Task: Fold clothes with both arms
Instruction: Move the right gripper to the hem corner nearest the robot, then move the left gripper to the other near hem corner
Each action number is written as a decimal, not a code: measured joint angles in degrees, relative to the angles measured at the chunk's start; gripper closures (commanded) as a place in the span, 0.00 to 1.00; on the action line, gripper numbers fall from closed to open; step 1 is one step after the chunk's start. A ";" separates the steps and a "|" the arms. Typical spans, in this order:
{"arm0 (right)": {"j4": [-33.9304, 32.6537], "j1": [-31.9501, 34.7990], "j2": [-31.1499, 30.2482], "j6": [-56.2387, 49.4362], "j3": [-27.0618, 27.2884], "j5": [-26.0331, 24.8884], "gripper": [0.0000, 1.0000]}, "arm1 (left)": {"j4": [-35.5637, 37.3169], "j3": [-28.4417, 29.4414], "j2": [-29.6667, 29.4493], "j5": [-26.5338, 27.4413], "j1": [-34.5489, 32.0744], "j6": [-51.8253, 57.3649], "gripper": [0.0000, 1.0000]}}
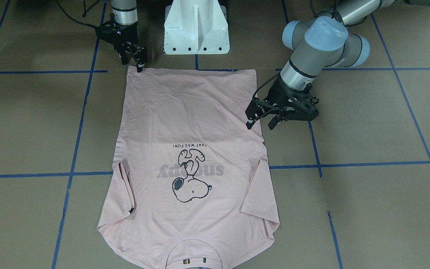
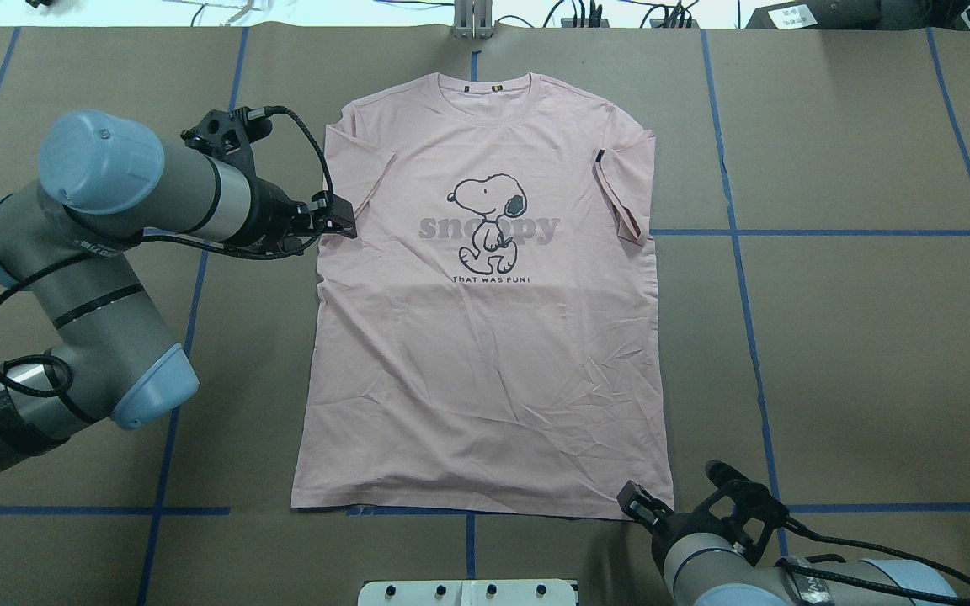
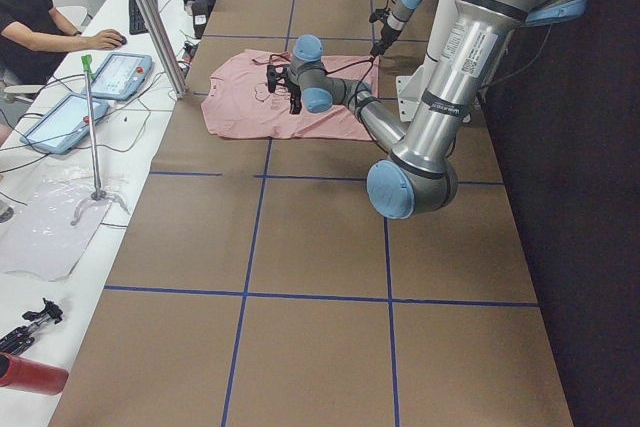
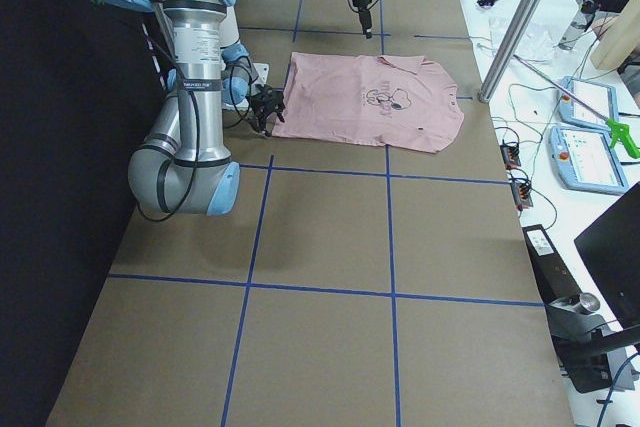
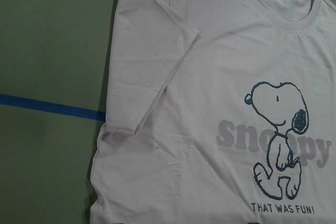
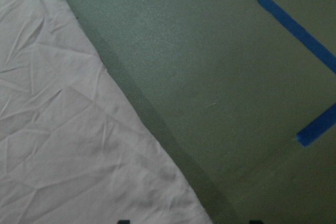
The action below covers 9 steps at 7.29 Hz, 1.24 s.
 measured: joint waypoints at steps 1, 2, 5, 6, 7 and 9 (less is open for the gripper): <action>-0.03 0.02 -0.12 0.02 -0.14 0.01 1.00 | 0.04 0.04 0.00 0.04 0.01 -0.04 0.17; -0.07 0.03 -0.22 0.00 -0.15 0.03 1.00 | 0.06 0.14 -0.03 0.05 0.01 -0.06 0.17; -0.07 0.04 -0.47 -0.02 0.58 0.17 1.00 | 0.09 0.44 -0.08 0.07 0.01 -0.11 0.17; -0.09 0.04 -0.45 -0.06 1.25 0.20 1.00 | 0.31 0.04 -0.05 0.42 -0.06 -1.05 0.17; -0.09 0.10 -0.44 -0.24 2.40 0.26 1.00 | 0.99 -1.58 0.73 2.13 0.40 -4.19 0.17; -0.10 0.21 -0.54 -0.68 4.77 0.31 1.00 | 4.72 -7.25 4.01 9.45 6.26 -13.15 0.17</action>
